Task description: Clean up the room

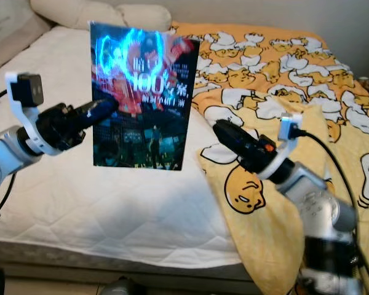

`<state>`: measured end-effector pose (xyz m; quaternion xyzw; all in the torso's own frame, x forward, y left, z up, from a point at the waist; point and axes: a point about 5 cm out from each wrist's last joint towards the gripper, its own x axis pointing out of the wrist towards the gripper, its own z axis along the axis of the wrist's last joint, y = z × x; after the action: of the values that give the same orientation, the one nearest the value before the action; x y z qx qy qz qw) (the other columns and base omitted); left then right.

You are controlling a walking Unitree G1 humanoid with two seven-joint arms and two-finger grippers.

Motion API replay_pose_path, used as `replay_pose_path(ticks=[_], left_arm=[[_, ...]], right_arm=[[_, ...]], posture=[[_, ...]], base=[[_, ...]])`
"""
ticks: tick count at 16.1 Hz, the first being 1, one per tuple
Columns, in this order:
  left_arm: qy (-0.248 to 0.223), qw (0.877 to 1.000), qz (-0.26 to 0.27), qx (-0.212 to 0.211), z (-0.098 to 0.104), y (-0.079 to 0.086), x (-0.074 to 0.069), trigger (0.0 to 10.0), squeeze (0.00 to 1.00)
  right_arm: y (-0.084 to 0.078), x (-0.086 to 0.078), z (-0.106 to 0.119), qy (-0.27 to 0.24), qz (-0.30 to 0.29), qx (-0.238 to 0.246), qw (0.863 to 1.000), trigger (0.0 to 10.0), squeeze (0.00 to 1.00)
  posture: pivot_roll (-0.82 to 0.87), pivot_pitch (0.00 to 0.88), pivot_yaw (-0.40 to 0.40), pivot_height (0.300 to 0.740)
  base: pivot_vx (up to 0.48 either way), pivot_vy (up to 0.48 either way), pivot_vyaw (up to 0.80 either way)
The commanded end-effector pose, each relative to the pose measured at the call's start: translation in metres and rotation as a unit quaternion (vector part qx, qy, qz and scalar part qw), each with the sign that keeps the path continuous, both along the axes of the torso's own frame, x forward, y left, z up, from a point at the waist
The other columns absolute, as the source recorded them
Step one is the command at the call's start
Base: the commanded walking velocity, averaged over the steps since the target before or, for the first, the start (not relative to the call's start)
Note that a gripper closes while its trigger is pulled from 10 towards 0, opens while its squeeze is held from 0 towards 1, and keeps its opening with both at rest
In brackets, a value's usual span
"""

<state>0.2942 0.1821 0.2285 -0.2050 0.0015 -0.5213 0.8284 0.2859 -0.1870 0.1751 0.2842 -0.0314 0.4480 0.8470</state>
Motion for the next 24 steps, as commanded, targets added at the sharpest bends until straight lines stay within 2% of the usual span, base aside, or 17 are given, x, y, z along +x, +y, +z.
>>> replay_pose_path(ticks=[1, 2, 3, 4, 5, 6, 7, 8, 9, 10, 11, 12, 13, 15, 16, 19, 24], left_arm=[[-0.023, 0.997, 0.052, 0.042, 0.003, -0.002, 0.002, 0.0, 0.00], [-0.005, 0.992, 0.112, 0.064, -0.005, -0.005, 0.004, 0.0, 0.00], [-0.017, 0.978, 0.183, 0.094, -0.012, -0.008, 0.005, 4.9, 0.00], [-0.038, 0.958, 0.256, 0.125, -0.016, -0.007, 0.007, 10.0, 0.00], [-0.039, 0.939, 0.314, 0.135, -0.020, -0.004, 0.008, 10.0, 0.00], [-0.034, 0.930, 0.339, 0.136, -0.021, -0.003, 0.007, 10.0, 0.00], [-0.022, 0.904, 0.409, 0.122, -0.026, 0.001, 0.005, 10.0, 0.00], [-0.016, 0.887, 0.445, 0.121, -0.030, 0.003, 0.000, 10.0, 0.00], [-0.015, 0.880, 0.458, 0.126, -0.032, 0.002, -0.003, 10.0, 0.00], [-0.003, 0.861, 0.478, 0.175, -0.044, 0.002, -0.010, 10.0, 0.00], [-0.018, 0.842, 0.498, 0.208, -0.049, 0.002, -0.016, 10.0, 0.00], [-0.030, 0.845, 0.486, 0.221, -0.052, -0.002, -0.018, 10.0, 0.00], [-0.035, 0.854, 0.466, 0.227, -0.056, -0.008, -0.022, 10.0, 0.00], [-0.054, 0.849, 0.465, 0.245, -0.059, -0.016, -0.027, 10.0, 0.00], [-0.029, 0.855, 0.458, 0.243, -0.063, -0.021, -0.029, 10.0, 0.00], [-0.049, 0.843, 0.471, 0.255, -0.063, -0.023, -0.030, 10.0, 0.00], [-0.050, 0.846, 0.470, 0.245, -0.062, -0.027, -0.031, 10.0, 0.00]], right_arm=[[0.004, 0.002, 0.002, -0.008, -0.037, -0.027, 0.999, 10.0, 1.00], [0.012, 0.009, -0.011, 0.021, -0.100, -0.058, 0.993, 10.0, 1.00], [0.023, 0.013, -0.017, 0.036, -0.147, -0.061, 0.987, 10.0, 1.00], [0.033, 0.012, -0.020, 0.038, -0.168, -0.073, 0.982, 10.0, 1.00], [0.042, 0.010, -0.022, 0.029, -0.183, -0.109, 0.977, 10.0, 1.00], [0.045, 0.008, -0.024, 0.023, -0.192, -0.126, 0.973, 10.0, 1.00], [0.053, 0.004, -0.031, 0.022, -0.202, -0.154, 0.967, 10.0, 1.00], [0.058, 0.000, -0.036, 0.031, -0.208, -0.155, 0.965, 10.0, 1.00], [0.059, -0.002, -0.038, 0.036, -0.218, -0.153, 0.963, 10.0, 1.00], [0.058, -0.004, -0.045, 0.037, -0.243, -0.182, 0.952, 10.0, 1.00], [0.056, -0.005, -0.050, 0.041, -0.261, -0.197, 0.944, 10.0, 1.00], [0.053, -0.005, -0.053, 0.046, -0.276, -0.205, 0.938, 10.0, 1.00], [0.051, -0.007, -0.056, 0.050, -0.283, -0.217, 0.933, 10.0, 1.00], [0.055, -0.014, -0.060, 0.048, -0.257, -0.237, 0.936, 10.0, 1.00], [0.057, -0.016, -0.062, 0.056, -0.255, -0.233, 0.937, 10.0, 1.00], [0.061, -0.019, -0.064, 0.056, -0.249, -0.234, 0.938, 10.0, 1.00], [0.056, -0.022, -0.069, 0.075, -0.246, -0.245, 0.935, 10.0, 1.00]], posture=[[0.00, 0.000, 0.029, 0.740], [0.01, 0.000, 0.028, 0.740], [0.01, 0.000, 0.023, 0.740], [0.01, 0.000, 0.019, 0.740], [0.01, 0.000, 0.018, 0.740], [0.01, 0.000, 0.015, 0.740], [0.01, 0.000, 0.010, 0.740], [0.01, 0.000, 0.007, 0.740], [0.01, 0.000, 0.006, 0.740], [0.01, 0.003, 0.007, 0.740], [0.01, 0.010, 0.006, 0.740], [0.01, 0.013, 0.008, 0.740], [0.01, 0.016, 0.012, 0.740], [0.01, 0.018, 0.015, 0.740], [0.01, 0.018, 0.015, 0.740], [0.00, 0.026, 0.022, 0.740], [0.00, 0.031, 0.020, 0.740]], base=[[0.000, 0.000, 0.00], [0.000, 0.000, 0.00], [0.000, 0.000, 0.41], [0.000, 0.000, 0.80], [0.000, 0.000, 0.80], [0.000, 0.000, 0.80], [0.000, 0.000, 0.80], [0.000, 0.000, 0.80], [0.000, 0.000, 0.80], [0.000, 0.000, 0.80], [0.000, 0.000, 0.80], [0.000, 0.000, 0.80], [0.000, 0.000, 0.80], [0.000, 0.000, 0.80], [0.000, 0.000, 0.80], [0.000, 0.000, 0.80], [0.000, 0.000, 0.80]])
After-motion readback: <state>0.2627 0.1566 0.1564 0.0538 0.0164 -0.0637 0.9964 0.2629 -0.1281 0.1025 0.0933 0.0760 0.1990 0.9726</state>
